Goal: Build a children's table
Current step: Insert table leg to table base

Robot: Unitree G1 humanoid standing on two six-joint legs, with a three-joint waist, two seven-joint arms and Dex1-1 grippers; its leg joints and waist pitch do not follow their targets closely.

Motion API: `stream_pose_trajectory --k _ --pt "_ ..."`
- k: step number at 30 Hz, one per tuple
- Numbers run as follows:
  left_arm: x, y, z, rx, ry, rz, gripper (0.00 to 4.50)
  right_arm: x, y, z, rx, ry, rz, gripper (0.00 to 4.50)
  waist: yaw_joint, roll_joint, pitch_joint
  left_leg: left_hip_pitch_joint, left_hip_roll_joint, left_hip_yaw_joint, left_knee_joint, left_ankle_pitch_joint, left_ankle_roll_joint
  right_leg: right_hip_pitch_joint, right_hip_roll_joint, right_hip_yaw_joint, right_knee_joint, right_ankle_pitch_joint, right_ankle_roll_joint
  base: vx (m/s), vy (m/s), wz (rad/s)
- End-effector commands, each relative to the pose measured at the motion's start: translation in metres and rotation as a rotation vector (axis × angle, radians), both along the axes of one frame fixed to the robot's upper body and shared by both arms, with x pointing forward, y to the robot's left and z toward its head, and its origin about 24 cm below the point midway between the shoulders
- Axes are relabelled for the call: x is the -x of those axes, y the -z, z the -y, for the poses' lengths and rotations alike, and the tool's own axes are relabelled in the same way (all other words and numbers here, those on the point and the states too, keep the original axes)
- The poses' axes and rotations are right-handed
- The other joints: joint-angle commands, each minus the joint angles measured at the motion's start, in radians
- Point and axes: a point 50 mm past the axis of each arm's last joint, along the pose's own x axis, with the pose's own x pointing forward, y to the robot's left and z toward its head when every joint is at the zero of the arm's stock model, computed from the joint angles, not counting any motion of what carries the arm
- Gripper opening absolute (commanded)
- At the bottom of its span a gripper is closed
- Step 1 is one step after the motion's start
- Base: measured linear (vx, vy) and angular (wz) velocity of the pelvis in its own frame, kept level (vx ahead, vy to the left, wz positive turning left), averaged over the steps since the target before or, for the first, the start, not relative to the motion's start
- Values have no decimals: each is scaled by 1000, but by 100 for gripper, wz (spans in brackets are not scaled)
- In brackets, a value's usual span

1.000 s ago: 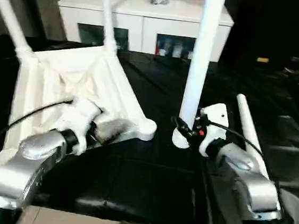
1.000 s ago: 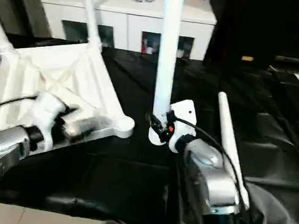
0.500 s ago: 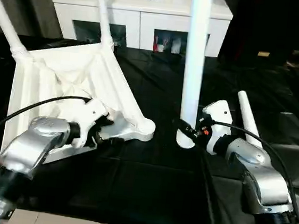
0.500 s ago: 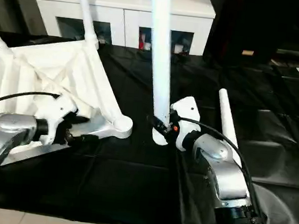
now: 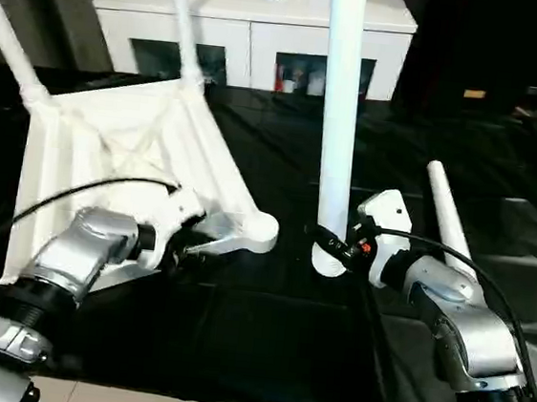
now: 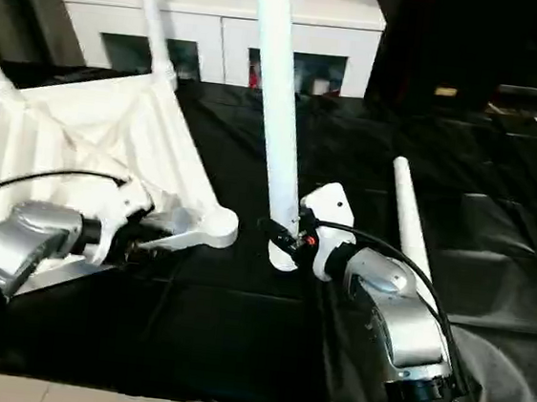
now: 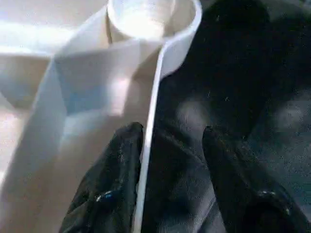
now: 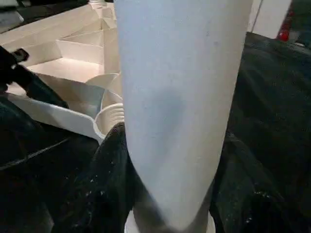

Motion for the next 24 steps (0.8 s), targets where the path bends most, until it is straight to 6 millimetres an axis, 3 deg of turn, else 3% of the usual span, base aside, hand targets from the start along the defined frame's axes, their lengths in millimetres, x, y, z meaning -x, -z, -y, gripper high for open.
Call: stream_pose_trajectory --k 1,7,15,16,18,19,21,24 --pt "-6 -4 -4 -27 -3 21 196 -1 -9 -5 -3 -31 45 186 -2 1 -62 1 48 -13 -76 -74 -2 54 -86 45 -70 85 -239 0 0 0" --pt "-6 -3 -8 -27 -17 25 158 -2 -11 -7 -4 -37 53 186 -1 -5 -61 1 50 -12 -78 -78 -4 54 -88 46 -70 85 -241 0 0 0" --pt "0 1 -14 -20 0 15 92 -3 -12 -11 -11 -48 62 186 -3 5 -58 2 53 -14 -83 -110 -16 50 -89 46 -73 54 -240 0 0 0" --pt "0 2 -14 -20 0 16 81 -3 -13 -11 -15 -47 65 186 -3 0 -58 1 53 -14 -83 -108 -15 52 -89 46 -73 58 -241 0 0 0" --pt "0 2 -14 -20 -2 18 60 -4 -15 -11 -23 -44 68 186 -3 3 -58 1 52 -14 -83 -102 -14 52 -89 46 -72 69 -242 0 0 0" --pt "0 2 -13 -18 -1 16 60 -6 -16 -11 -32 -40 70 186 -2 -6 -59 1 52 -13 -83 -99 -12 52 -89 46 -73 70 -241 0 0 0" --pt "3 4 -12 -12 4 7 30 -7 -17 -11 -40 -36 72 186 -1 4 -60 2 52 -14 -82 -85 -10 51 -90 46 -69 82 -243 0 0 0" --pt "6 6 -11 2 3 5 12 -10 -19 -12 -54 -23 77 186 -4 -4 -60 0 54 -13 -83 -78 -10 53 -90 46 -69 106 -244 0 0 0"
